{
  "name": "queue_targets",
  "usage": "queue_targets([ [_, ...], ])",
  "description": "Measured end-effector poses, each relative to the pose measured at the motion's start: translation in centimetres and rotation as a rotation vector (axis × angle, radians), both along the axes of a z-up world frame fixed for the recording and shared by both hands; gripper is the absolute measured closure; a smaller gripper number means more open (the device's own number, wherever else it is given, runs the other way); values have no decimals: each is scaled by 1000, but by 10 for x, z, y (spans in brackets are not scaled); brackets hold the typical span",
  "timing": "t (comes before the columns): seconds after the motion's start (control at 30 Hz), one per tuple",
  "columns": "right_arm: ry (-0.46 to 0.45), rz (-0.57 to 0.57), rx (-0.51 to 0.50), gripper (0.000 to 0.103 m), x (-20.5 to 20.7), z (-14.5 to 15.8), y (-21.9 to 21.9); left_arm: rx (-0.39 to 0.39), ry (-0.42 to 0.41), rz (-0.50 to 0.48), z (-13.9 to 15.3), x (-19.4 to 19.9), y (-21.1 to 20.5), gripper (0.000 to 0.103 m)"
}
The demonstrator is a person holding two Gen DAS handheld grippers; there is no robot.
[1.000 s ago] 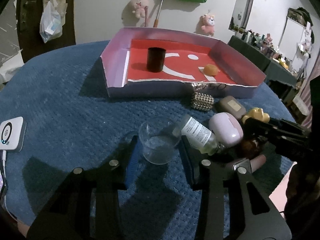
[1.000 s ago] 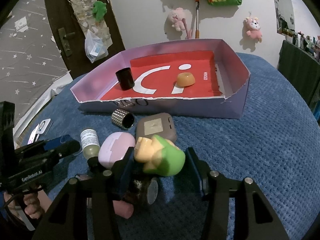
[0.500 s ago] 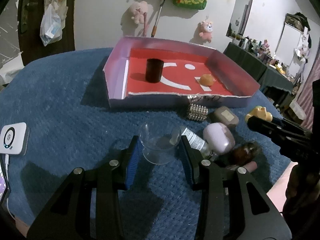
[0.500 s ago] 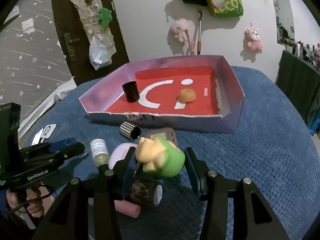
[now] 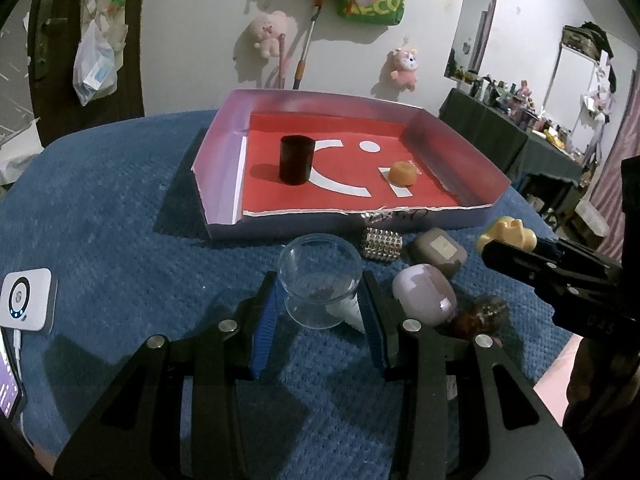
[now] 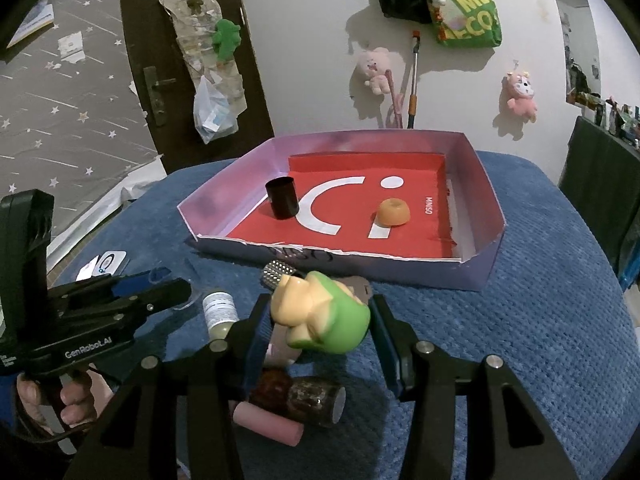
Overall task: Organize rigid objects
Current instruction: 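Grip and lift the clear glass cup with the left tool while the right tool lifts the figurine, then carry the glass cup over the red box with the left tool while the right tool carries the figurine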
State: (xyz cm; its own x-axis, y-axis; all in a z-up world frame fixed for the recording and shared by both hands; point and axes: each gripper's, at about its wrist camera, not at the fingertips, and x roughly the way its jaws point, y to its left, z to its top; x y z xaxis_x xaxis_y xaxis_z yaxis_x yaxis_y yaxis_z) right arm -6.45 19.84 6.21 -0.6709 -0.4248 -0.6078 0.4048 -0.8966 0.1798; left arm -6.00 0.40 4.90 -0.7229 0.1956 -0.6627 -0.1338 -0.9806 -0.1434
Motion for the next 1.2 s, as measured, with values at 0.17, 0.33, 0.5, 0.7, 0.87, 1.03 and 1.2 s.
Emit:
queue_targets([
  [0.17, 2, 1, -5, 52, 1, 1, 1, -2, 8, -1, 3, -1, 0, 66],
  [0.33, 3, 4, -10, 52, 0, 3, 1, -4, 14, -7, 6, -3, 1, 66],
  [0.5, 1, 9, -11, 52, -1, 3, 0, -2, 16, -21, 9, -6, 3, 66],
  [0.7, 4, 10, -13, 52, -2, 4, -1, -3, 32, -37, 17, -9, 7, 66],
  [0.87, 9, 14, -12, 52, -4, 6, -2, -10, 48, -48, 25, -11, 10, 66],
  [1.03, 10, 20, -14, 52, -7, 8, -3, -7, 53, -58, 31, -17, 10, 66],
  [1.2, 16, 26, -12, 52, -11, 12, -4, -7, 54, -60, 32, -22, 10, 66],
])
